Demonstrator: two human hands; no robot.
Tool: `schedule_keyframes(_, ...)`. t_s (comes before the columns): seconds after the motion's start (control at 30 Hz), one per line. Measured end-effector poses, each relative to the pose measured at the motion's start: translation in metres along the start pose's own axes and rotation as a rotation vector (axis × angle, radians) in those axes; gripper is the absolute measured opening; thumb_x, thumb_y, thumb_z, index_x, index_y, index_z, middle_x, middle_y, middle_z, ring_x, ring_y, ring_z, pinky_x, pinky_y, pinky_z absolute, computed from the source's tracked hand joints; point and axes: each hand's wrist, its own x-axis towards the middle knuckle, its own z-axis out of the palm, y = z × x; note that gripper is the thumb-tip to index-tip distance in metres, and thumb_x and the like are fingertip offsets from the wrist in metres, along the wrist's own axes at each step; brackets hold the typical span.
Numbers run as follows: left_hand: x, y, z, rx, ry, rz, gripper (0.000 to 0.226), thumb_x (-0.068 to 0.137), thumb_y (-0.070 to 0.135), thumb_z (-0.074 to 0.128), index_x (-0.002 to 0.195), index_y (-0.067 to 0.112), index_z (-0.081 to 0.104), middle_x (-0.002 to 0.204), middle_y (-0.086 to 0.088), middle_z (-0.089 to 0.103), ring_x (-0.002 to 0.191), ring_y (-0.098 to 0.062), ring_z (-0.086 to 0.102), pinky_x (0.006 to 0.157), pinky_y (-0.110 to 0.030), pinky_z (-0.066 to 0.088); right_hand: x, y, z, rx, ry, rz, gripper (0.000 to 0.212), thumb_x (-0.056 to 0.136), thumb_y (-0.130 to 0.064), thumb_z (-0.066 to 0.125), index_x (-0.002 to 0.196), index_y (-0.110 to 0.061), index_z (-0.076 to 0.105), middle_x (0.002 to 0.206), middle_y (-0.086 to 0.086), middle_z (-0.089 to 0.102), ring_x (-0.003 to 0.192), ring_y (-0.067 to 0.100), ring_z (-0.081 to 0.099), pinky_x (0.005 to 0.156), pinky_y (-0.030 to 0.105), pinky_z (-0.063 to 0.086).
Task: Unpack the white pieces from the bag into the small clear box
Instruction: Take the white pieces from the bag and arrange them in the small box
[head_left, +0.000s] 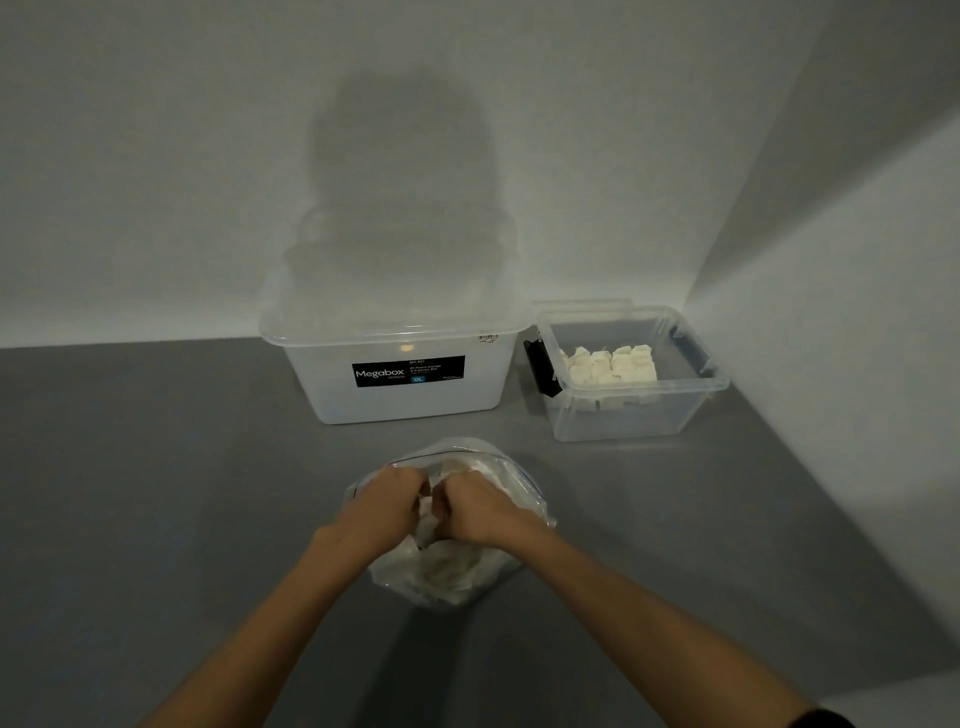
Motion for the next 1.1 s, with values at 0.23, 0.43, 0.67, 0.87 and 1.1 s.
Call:
schedule_keyframes(0.23,-0.009,-0.007,-0.030,-0.402,-0.027,0.001,0.014,0.082,0.003,0.063,0.095,0.009,0.067,0.085,-0.005,0.069,0.072,-0.018,0.068,0.068,-0.029,0.058,-0.024,-0.003,-0.041,0.215,0.183,-0.037,0.009,0.080,-0.007,0.067,0.076,-0.010,0.059,0.069,0.000,0.059,0.061,0.010,0.054,0.057,0.021,0.043)
schedule_keyframes(0.43,-0.025,0.004,-0.045,-0.890,0.040,-0.007,0.014,0.088,0.005,0.063,0.102,0.009,0.065,0.091,-0.014,0.071,0.077,-0.013,0.068,0.064,-0.020,0.055,-0.045,-0.004,-0.060,0.770,0.223,0.027,0.013,0.084,0.000,0.066,0.079,-0.010,0.059,0.060,0.008,0.067,0.049,0.016,0.059,0.054,0.027,0.051)
schedule_keyframes(0.67,-0.024,0.008,-0.060,-0.860,0.168,0.182,0.047,0.092,-0.008,0.045,0.116,0.029,0.062,0.111,0.008,0.065,0.087,-0.006,0.065,0.067,-0.020,0.052,-0.050,-0.002,-0.070,0.942,0.138,0.048,0.009,0.087,-0.003,0.063,0.096,-0.004,0.065,0.068,0.006,0.060,0.054,0.011,0.055,0.055,0.025,0.049)
schedule_keyframes(0.87,-0.019,0.002,-0.060,-0.832,0.206,0.263,0.026,0.088,-0.003,0.058,0.098,0.016,0.073,0.097,0.003,0.073,0.087,-0.024,0.068,0.079,-0.037,0.055,-0.043,-0.010,-0.070,0.881,0.070,0.009,0.007,0.089,-0.005,0.061,0.093,-0.006,0.066,0.063,0.001,0.058,0.053,0.009,0.053,0.051,0.021,0.045)
schedule_keyframes(1.1,-0.015,-0.031,-0.055,-0.579,0.237,0.175,0.009,0.087,0.015,0.067,0.090,0.022,0.072,0.093,0.011,0.070,0.085,-0.003,0.065,0.079,-0.018,0.052,-0.023,-0.017,-0.042,0.399,-0.012,0.030,0.013,0.088,-0.007,0.059,0.095,-0.003,0.069,0.073,0.011,0.068,0.058,0.014,0.060,0.054,0.020,0.051)
